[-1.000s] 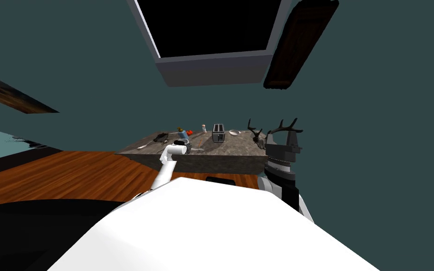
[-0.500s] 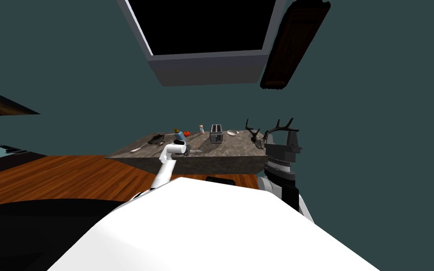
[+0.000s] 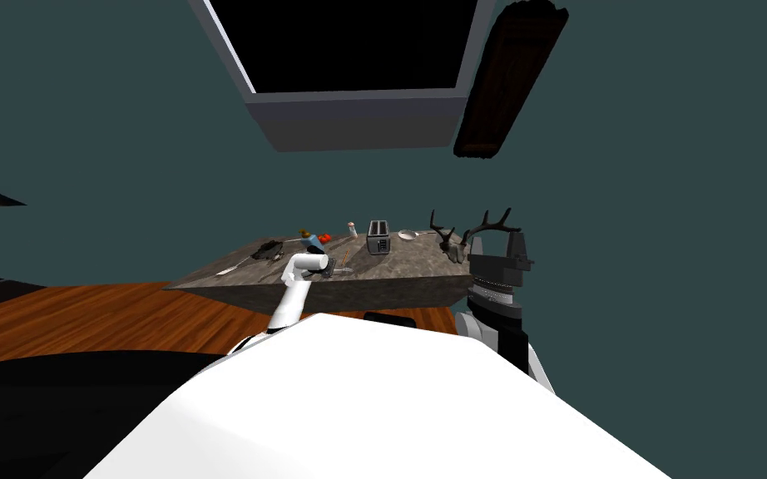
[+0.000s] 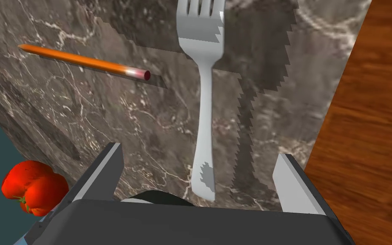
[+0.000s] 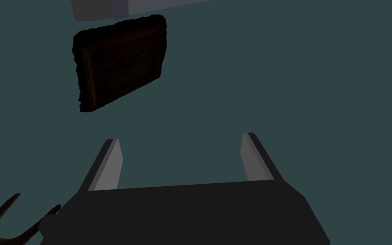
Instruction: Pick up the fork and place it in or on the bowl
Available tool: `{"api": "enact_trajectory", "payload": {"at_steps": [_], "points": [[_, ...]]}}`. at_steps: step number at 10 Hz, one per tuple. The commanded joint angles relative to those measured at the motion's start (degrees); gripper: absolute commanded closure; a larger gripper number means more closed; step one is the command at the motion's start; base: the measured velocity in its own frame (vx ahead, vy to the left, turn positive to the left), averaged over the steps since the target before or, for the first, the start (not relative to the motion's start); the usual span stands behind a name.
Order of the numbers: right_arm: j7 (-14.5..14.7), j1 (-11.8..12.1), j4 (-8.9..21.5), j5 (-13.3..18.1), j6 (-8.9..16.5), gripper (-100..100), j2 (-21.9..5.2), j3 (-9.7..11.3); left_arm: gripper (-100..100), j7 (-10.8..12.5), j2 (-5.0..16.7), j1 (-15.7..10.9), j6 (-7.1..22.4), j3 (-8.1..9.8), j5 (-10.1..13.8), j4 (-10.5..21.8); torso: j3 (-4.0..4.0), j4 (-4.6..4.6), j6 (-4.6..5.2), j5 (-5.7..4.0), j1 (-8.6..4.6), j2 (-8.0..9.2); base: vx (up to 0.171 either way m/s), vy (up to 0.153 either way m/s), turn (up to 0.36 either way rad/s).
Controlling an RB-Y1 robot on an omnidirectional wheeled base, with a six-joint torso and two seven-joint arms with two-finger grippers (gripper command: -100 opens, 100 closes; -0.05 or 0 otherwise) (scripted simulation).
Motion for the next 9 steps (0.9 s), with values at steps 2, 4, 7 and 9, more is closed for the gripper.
{"api": "enact_trajectory", "payload": {"at_steps": [2,4,7,9], "points": [[0.0,0.0,0.0,0.0,0.0,0,0.0,0.0,-100,0.04,0.3,-0.51,3.88,0.65,0.14,0.25,0.01,0.0,0.01,0.01,0.03,0.01,0.03,-0.01,-0.064],[0.0,0.0,0.0,0.0,0.0,0,0.0,0.0,-100,0.06,0.56,-0.94,6.0,1.0,0.21,0.58,0.01,0.0,0.01,0.0,0.02,0.01,0.027,-0.012,-0.051],[0.0,0.0,0.0,0.0,0.0,0,0.0,0.0,0,0.09,0.59,-1.12,6.39,1.0,0.17,0.76,0.05,0.02,-0.01,0.02,0.06,0.08,0.01,-0.002,-0.015],[0.0,0.0,0.0,0.0,0.0,0,0.0,0.0,-100,0.01,0.27,-1.13,3.84,0.55,-0.27,3.2,0.06,0.02,0.0,0.02,0.09,0.11,0.005,0.009,-0.01]]}}
